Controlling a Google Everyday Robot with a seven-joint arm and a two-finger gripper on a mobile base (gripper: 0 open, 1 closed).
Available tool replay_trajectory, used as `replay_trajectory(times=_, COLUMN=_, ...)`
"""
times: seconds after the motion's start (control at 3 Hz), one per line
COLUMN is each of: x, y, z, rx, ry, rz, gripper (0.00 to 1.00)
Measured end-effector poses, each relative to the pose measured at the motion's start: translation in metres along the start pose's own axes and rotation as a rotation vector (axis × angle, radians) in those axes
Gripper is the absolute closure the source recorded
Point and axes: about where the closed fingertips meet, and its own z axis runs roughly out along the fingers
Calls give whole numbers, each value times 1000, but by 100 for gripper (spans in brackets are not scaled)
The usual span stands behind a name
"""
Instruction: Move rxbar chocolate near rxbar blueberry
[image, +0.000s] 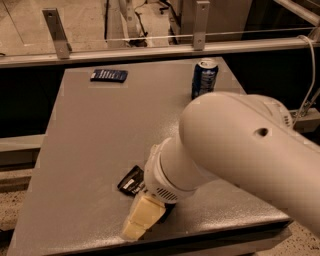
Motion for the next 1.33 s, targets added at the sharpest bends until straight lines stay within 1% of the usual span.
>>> replay_trajectory(times=0.33, x=6, y=-4, z=20, rx=37, ry=4, rz=7, gripper=25)
replay_trajectory(times=0.67, x=5, y=-7, z=19, rx=49, ry=2, rz=8, gripper=47)
replay_trajectory(times=1.33, x=-3, y=-8, z=4, rx=49, ry=2, rz=8, gripper=93)
